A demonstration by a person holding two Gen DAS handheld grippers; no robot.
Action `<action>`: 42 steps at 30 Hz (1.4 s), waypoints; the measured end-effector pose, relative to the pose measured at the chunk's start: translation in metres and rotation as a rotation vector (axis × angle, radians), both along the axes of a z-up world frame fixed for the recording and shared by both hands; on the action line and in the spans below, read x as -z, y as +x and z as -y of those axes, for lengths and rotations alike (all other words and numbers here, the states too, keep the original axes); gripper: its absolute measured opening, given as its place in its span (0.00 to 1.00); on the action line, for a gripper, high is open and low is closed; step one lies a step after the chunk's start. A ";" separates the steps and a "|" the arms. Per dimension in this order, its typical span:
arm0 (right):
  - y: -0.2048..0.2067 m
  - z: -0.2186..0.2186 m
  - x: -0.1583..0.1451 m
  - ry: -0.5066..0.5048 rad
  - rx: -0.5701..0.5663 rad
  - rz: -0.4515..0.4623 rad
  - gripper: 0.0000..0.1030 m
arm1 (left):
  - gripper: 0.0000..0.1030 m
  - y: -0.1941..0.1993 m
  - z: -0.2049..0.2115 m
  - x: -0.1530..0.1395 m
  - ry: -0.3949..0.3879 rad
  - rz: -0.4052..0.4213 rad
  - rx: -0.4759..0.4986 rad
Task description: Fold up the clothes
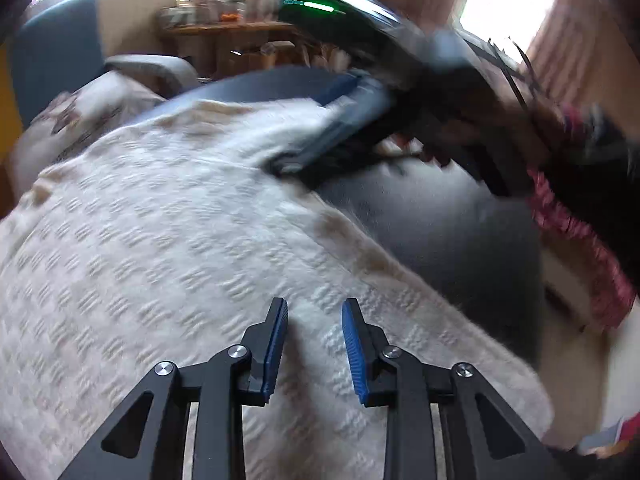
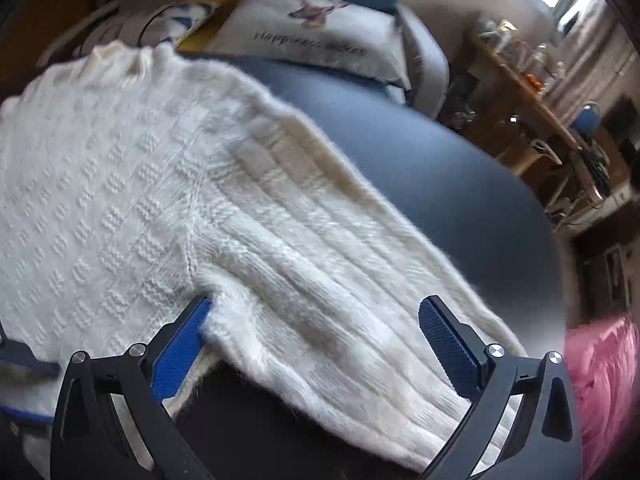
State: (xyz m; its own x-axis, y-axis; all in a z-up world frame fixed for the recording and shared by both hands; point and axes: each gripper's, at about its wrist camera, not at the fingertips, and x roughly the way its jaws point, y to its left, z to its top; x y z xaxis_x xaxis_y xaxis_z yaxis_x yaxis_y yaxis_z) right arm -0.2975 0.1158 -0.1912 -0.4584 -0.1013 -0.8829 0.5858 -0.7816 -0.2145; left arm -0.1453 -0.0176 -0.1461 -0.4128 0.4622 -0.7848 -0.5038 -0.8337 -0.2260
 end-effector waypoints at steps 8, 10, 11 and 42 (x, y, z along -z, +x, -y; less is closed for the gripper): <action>0.074 0.020 0.000 0.168 -0.165 -0.060 1.00 | 0.27 0.045 0.080 0.001 -0.034 0.012 -0.249; 0.065 0.020 0.017 0.224 -0.127 -0.050 1.00 | 0.26 0.059 0.089 0.014 -0.136 0.043 -0.285; 0.059 0.016 0.013 0.197 -0.090 -0.039 1.00 | 0.26 0.067 0.094 0.012 -0.127 0.033 -0.285; 0.271 0.053 -0.005 -0.213 -0.216 0.169 1.00 | 0.27 0.233 0.170 -0.005 0.001 0.015 -0.556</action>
